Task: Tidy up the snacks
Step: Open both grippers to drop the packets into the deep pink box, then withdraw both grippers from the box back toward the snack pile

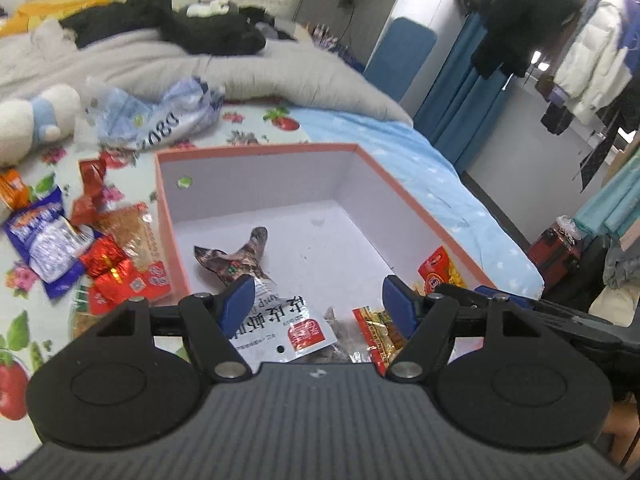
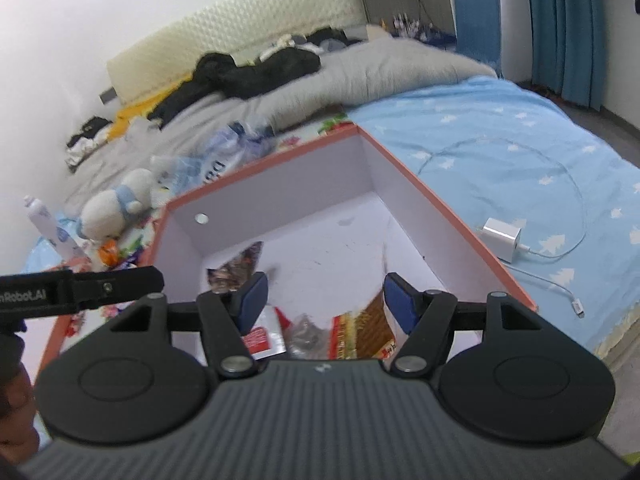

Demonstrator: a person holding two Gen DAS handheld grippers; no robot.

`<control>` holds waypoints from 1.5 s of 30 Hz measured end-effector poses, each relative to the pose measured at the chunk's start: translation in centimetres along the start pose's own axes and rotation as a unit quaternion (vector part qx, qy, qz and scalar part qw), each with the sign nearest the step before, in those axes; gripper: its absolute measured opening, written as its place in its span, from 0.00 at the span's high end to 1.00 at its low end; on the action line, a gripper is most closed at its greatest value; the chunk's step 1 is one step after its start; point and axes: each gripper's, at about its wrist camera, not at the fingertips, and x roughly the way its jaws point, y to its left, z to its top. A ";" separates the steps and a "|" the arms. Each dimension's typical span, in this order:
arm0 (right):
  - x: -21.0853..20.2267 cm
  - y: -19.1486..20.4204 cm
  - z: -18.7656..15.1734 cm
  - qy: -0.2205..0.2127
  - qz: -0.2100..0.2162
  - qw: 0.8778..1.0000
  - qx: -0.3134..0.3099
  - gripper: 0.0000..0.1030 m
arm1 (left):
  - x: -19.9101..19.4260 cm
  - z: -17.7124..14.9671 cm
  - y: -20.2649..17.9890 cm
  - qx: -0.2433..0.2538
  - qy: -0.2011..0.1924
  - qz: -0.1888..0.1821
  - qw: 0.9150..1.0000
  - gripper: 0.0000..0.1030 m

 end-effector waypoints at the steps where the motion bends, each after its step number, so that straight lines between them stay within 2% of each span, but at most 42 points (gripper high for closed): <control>1: -0.6 0.3 -0.4 -0.008 0.000 1.000 -0.003 0.34 | -0.8 -0.3 0.1 0.003 -0.007 0.001 1.000 0.27; 8: -2.8 1.9 -2.1 -0.025 0.006 1.000 0.007 0.35 | -5.1 -2.6 1.2 -0.003 -0.023 0.001 1.000 0.27; 11: -3.5 2.6 -2.5 -0.027 0.011 0.999 0.013 0.22 | -6.7 -3.7 1.8 -0.008 -0.028 0.004 1.000 0.27; 17: -4.7 4.4 -3.3 -0.040 0.031 0.999 -0.003 0.20 | -9.8 -5.2 3.4 -0.020 -0.039 0.030 0.999 0.27; 18: -4.9 4.8 -3.4 -0.039 0.036 0.999 -0.007 0.20 | -10.4 -5.3 3.6 -0.023 -0.041 0.035 0.998 0.26; 22: -5.7 6.7 -3.7 -0.040 0.048 0.998 -0.021 0.20 | -13.3 -5.6 4.2 -0.029 -0.065 0.075 0.995 0.09; 26: -6.6 8.4 -4.1 -0.036 0.065 0.997 -0.027 0.20 | -16.1 -5.8 4.7 -0.030 -0.076 0.106 0.991 0.05; 30: -6.9 9.9 -4.8 -0.028 0.075 0.996 -0.042 0.20 | -18.8 -6.0 5.5 -0.024 -0.086 0.120 0.989 0.02; 34: -6.4 11.0 -5.3 -0.016 0.082 0.995 -0.053 0.20 | -21.2 -5.2 5.6 -0.015 -0.083 0.144 0.986 0.00; 41: -5.9 12.4 -5.6 -0.008 0.096 0.994 -0.046 0.20 | -25.3 -1.4 3.3 0.010 -0.055 0.177 0.983 0.00; 45: -5.5 13.1 -5.8 -0.002 0.101 0.994 -0.051 0.20 | -27.3 1.1 1.7 0.007 -0.026 0.172 0.985 0.00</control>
